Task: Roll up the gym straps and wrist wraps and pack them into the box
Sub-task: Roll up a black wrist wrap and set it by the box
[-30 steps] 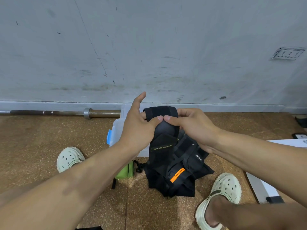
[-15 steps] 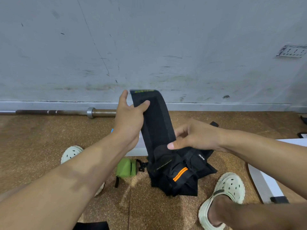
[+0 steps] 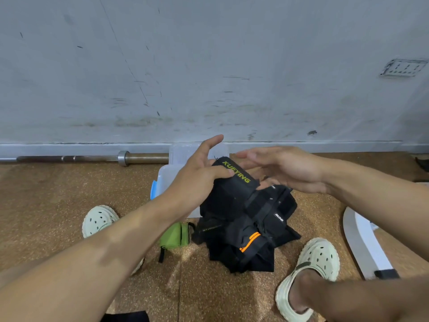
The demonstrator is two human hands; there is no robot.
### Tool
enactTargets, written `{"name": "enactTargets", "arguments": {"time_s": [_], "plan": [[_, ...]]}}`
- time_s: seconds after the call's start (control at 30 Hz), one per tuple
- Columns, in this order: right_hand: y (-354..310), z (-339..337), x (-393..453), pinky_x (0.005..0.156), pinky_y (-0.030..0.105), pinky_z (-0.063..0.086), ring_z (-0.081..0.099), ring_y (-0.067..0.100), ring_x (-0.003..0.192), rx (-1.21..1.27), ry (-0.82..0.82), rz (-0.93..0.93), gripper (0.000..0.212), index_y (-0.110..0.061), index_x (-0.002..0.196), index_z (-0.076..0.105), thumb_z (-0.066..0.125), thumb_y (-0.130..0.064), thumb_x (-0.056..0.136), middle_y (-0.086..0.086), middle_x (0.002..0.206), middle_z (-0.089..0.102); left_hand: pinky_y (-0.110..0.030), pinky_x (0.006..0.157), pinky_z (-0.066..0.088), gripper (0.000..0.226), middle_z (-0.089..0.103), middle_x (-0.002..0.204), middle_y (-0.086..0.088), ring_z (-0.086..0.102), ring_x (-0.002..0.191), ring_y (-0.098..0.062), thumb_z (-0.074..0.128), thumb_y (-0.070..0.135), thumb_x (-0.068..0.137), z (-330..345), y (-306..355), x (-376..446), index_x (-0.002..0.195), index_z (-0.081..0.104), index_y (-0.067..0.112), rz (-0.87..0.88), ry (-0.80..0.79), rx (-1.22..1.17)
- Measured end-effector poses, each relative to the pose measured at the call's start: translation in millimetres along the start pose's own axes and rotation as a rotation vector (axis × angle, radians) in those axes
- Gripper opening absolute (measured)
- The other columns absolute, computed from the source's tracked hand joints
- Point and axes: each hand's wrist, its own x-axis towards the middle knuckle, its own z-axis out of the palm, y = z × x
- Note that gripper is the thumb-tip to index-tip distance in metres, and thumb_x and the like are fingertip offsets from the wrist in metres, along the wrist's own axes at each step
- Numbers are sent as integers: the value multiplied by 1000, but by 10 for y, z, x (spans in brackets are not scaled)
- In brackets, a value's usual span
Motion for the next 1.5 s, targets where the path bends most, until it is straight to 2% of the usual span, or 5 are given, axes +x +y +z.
{"name": "enactTargets", "arguments": {"time_s": [0.3, 0.7, 0.83, 1.23, 1.5], "plan": [[-52, 55, -86, 73, 25, 55, 68, 17, 83, -24, -280, -5, 70, -8, 117, 58, 94, -42, 67, 6, 92, 71, -30, 86, 44, 76, 61, 91, -19, 62, 81, -19, 53, 6, 63, -45, 6, 30, 134, 56, 33, 25, -115, -33], [-172, 235, -175, 56, 22, 43, 58, 14, 63, -9, -148, -103, 16, -16, 90, 66, 77, -27, 88, 3, 65, 57, -28, 92, 51, 74, 65, 93, -3, 65, 90, -13, 61, 9, 69, -21, -40, -6, 138, 54, 33, 103, -14, 80], [-220, 300, -180, 59, 23, 41, 59, 12, 64, 157, 32, -138, 23, -17, 80, 63, 75, -36, 81, -2, 65, 59, -31, 106, 49, 27, 76, 114, 8, 67, 114, -8, 72, 26, 91, 23, -15, -94, 118, 73, 27, 235, 84, 75], [-268, 311, -207, 54, 27, 44, 54, 12, 61, -138, 508, -371, 51, -21, 99, 66, 88, -46, 61, -2, 69, 60, -19, 84, 57, 21, 79, 103, 1, 74, 98, -12, 67, 14, 96, 21, -56, -31, 116, 71, 16, 245, 127, 54], [-246, 302, -282, 63, 19, 52, 63, 12, 64, -504, 349, -440, 39, -41, 108, 74, 86, -41, 71, -4, 94, 77, -20, 85, 56, 24, 78, 112, -2, 73, 107, -15, 57, 17, 102, 24, -53, -41, 122, 70, 12, 192, -17, -3]]}}
